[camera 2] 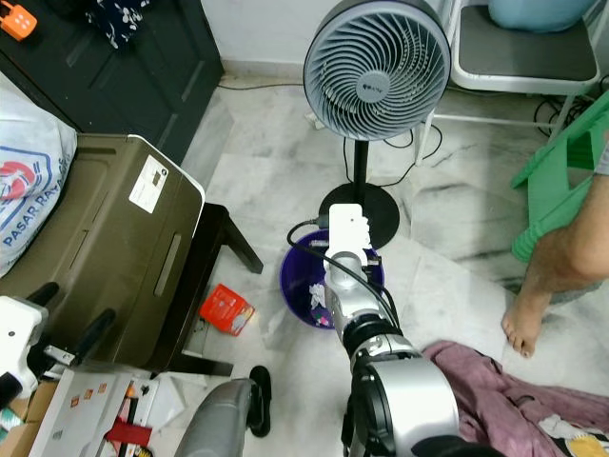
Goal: Clean up the room
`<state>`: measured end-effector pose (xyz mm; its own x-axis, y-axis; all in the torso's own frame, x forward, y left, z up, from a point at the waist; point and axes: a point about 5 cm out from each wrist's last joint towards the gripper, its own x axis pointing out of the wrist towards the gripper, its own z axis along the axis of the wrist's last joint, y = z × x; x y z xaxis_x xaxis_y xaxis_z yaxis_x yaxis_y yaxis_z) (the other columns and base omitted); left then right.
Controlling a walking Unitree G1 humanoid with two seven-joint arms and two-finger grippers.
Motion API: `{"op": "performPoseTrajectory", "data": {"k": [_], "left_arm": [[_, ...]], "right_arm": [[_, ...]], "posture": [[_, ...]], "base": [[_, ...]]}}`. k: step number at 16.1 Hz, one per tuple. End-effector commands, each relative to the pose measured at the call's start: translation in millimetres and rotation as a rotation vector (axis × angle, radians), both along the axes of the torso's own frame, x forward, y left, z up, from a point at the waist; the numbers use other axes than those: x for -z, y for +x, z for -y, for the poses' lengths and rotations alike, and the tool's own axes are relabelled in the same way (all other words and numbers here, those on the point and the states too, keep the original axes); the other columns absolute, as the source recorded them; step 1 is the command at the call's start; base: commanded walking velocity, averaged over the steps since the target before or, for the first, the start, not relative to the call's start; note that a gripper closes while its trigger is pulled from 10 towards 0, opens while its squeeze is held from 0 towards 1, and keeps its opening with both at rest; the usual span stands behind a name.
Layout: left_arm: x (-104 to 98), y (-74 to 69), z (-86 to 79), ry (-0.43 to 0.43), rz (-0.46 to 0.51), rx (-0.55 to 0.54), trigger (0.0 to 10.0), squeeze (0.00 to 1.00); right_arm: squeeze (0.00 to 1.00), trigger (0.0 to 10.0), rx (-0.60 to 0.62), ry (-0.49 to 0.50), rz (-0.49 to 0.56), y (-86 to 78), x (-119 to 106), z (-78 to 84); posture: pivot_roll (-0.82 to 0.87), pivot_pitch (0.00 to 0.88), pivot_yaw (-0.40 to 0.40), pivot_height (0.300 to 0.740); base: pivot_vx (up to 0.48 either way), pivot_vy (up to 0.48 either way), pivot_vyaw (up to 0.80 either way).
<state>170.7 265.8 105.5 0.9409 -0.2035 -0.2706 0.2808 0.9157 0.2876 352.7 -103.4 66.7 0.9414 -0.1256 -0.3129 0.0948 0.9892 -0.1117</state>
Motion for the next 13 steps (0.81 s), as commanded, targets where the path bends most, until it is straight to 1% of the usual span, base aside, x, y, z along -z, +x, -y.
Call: {"op": "performPoseTrajectory", "data": {"k": [1,6,9,11,12,13], "left_arm": [[6.4,-3.5,-4.1,0.013,-0.027,-0.004,10.0,0.0],[11.6,-1.0,-6.6,0.013,-0.031,0.009,10.0,0.0],[11.7,2.9,-6.3,0.011,-0.019,0.012,10.0,0.0],[7.3,6.1,1.0,0.004,-0.001,0.025,10.0,0.0],[3.7,12.1,9.9,-0.014,0.021,0.032,10.0,0.0],[1.1,15.8,15.3,-0.028,0.039,0.034,10.0,0.0]], "right_arm": [[1.0,10.0,-0.004,0.024,-0.011,-1.4,1.8,-6.1],[1.0,10.0,-0.009,0.038,0.005,1.1,-2.2,-7.8],[1.0,10.0,-0.008,0.037,0.008,2.0,-3.0,-5.8],[1.0,10.0,-0.012,0.045,0.011,1.8,-3.2,-8.1],[1.0,10.0,-0.034,0.056,0.021,2.8,-5.4,-11.0],[1.0,10.0,-0.046,0.059,0.032,3.8,-7.6,-11.7]], "posture": [[0.4,0.27,0.156,0.74],[0.4,0.263,0.157,0.74],[0.39,0.265,0.158,0.74],[0.38,0.26,0.157,0.74],[0.36,0.245,0.148,0.74],[0.35,0.239,0.145,0.74]], "base": [[0.0,0.0,0.0],[0.0,0.0,0.0],[0.0,0.0,0.0],[0.0,0.0,0.0],[0.0,0.0,0.0],[0.0,0.0,0.0]]}}
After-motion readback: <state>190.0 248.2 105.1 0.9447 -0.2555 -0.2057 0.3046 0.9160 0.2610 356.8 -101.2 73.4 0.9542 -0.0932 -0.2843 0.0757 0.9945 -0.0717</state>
